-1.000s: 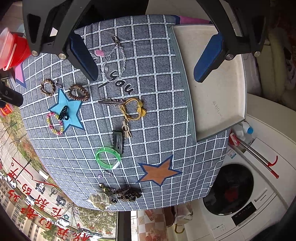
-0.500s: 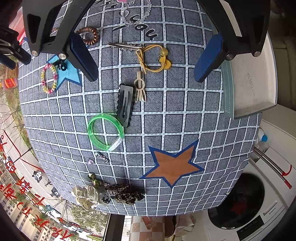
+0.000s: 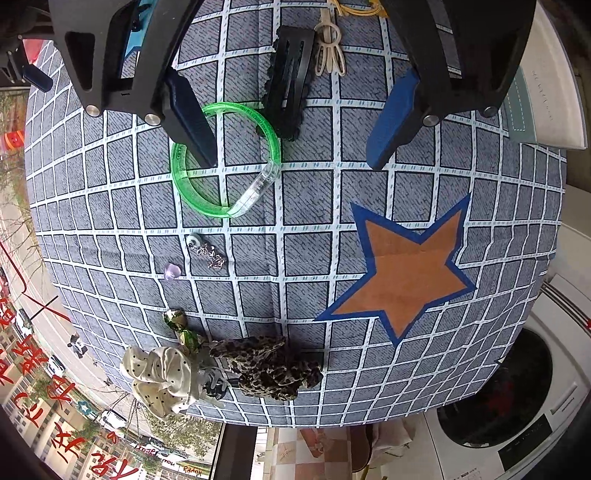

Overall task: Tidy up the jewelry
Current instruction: 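Grasp the green bangle with left gripper while right grasps the beaded bracelet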

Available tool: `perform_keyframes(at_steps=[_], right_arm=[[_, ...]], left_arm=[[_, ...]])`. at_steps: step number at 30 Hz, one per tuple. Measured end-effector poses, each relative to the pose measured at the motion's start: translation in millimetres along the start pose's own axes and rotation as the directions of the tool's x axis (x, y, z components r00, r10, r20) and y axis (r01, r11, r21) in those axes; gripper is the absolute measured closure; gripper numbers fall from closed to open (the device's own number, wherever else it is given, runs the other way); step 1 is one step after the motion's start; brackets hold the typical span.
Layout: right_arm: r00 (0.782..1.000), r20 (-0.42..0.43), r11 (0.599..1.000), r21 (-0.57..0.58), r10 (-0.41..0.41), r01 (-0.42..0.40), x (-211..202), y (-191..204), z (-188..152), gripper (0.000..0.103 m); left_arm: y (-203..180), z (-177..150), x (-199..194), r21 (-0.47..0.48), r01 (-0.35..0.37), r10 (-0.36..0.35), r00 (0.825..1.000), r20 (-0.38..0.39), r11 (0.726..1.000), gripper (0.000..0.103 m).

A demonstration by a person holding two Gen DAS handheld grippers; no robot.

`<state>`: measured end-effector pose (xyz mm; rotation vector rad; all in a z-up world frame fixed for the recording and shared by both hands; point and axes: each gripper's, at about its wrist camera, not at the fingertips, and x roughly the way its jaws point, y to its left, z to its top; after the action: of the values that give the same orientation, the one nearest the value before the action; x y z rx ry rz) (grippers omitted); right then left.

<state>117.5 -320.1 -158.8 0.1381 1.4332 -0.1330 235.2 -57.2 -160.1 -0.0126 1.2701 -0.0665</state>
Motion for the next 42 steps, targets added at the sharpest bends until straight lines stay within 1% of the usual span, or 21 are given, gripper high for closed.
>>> perform_keyframes(at_steps=[1, 2, 5, 6, 7, 9, 10, 11, 12, 14, 15, 16, 17, 18, 19, 20, 24, 26, 32, 36, 42], right_arm=[[1.000, -0.002, 1.000, -0.005, 0.002, -0.002, 3, -1, 1, 0.012], [1.000, -0.002, 1.000, -0.013, 0.003, -0.003, 7, -2, 2, 0.015], [1.000, 0.020, 0.999, -0.049, -0.020, 0.021, 14, -4, 3, 0.017], [0.999, 0.027, 0.998, -0.063, -0.028, 0.030, 15, -5, 4, 0.017], [0.999, 0.036, 0.996, -0.077, -0.032, 0.035, 17, -1, 4, 0.017], [0.998, 0.051, 0.995, -0.095, -0.032, 0.037, 19, 2, 6, 0.018], [0.998, 0.058, 0.994, -0.104, -0.031, 0.037, 20, 6, 7, 0.021], [0.998, 0.062, 0.993, -0.113, -0.030, 0.037, 20, 12, 10, 0.024], [0.997, 0.065, 0.992, -0.121, -0.028, 0.036, 19, 16, 9, 0.026], [0.997, 0.068, 0.990, -0.139, -0.024, 0.034, 17, 31, 5, 0.036], [0.997, 0.068, 0.989, -0.147, -0.023, 0.032, 15, 36, 4, 0.038], [0.998, 0.066, 0.988, -0.153, -0.022, 0.032, 13, 47, 3, 0.045], [0.997, 0.069, 0.987, -0.158, -0.019, 0.030, 11, 51, 1, 0.059], [0.997, 0.074, 0.987, -0.161, -0.018, 0.029, 10, 54, 1, 0.069], [0.997, 0.073, 0.986, -0.163, -0.017, 0.029, 7, 60, -1, 0.088], [0.997, 0.070, 0.987, -0.160, -0.022, 0.033, 3, 64, -3, 0.092], [0.997, 0.073, 0.993, -0.119, 0.000, 0.008, -4, 60, -3, 0.093], [0.996, 0.084, 0.995, -0.096, 0.019, -0.011, -9, 53, -1, 0.093], [0.993, 0.097, 0.996, -0.056, 0.069, -0.063, -20, 36, 3, 0.093], [0.989, 0.104, 0.994, -0.048, 0.100, -0.096, -31, 38, 8, 0.093], [0.983, 0.107, 0.988, -0.069, 0.146, -0.139, -41, 48, 18, 0.093]], left_arm=[[-1, 2, 4, 0.003, 0.004, -0.004, 1.000, -0.003, 1.000, 0.016], [-3, 4, 7, 0.008, 0.003, -0.003, 1.000, -0.006, 1.000, 0.024], [-7, 7, 17, 0.024, 0.011, -0.011, 1.000, -0.023, 1.000, 0.027], [-8, 7, 19, 0.032, 0.012, -0.011, 1.000, -0.023, 0.999, 0.030], [-9, 8, 21, 0.042, 0.013, -0.012, 1.000, -0.028, 0.999, 0.039], [-12, 9, 23, 0.066, 0.000, 0.001, 1.000, -0.019, 0.998, 0.040], [-15, 9, 23, 0.075, -0.004, 0.005, 1.000, -0.017, 0.997, 0.044], [-16, 10, 22, 0.085, -0.004, 0.005, 1.000, -0.010, 0.996, 0.053], [-19, 10, 21, 0.091, 0.001, -0.001, 1.000, -0.008, 0.996, 0.059], [-25, 11, 21, 0.102, 0.005, -0.004, 1.000, -0.010, 0.995, 0.077], [-26, 12, 21, 0.107, 0.010, -0.008, 1.000, -0.011, 0.994, 0.079], [-26, 14, 22, 0.109, 0.018, -0.017, 1.000, -0.011, 0.994, 0.082], [-26, 14, 22, 0.109, 0.026, -0.025, 1.000, -0.010, 0.994, 0.086], [-28, 14, 21, 0.107, 0.026, -0.026, 1.000, -0.004, 0.994, 0.086], [-31, 13, 18, 0.104, 0.029, -0.030, 1.000, 0.004, 0.994, 0.086], [-32, 13, 16, 0.099, 0.032, -0.033, 0.999, 0.007, 0.995, 0.086], [-35, 0, -2, 0.089, 0.063, -0.065, 0.998, 0.023, 0.994, 0.086], [-39, 1, -8, 0.090, 0.069, -0.072, 0.997, 0.033, 0.994, 0.086], [-32, -7, -31, 0.065, 0.091, -0.095, 0.994, 0.053, 0.994, 0.086], [-25, -18, -46, 0.048, 0.092, -0.094, 0.994, 0.058, 0.995, 0.086], [-9, -39, -65, -0.025, 0.076, -0.075, 0.996, 0.054, 0.997, 0.086]])
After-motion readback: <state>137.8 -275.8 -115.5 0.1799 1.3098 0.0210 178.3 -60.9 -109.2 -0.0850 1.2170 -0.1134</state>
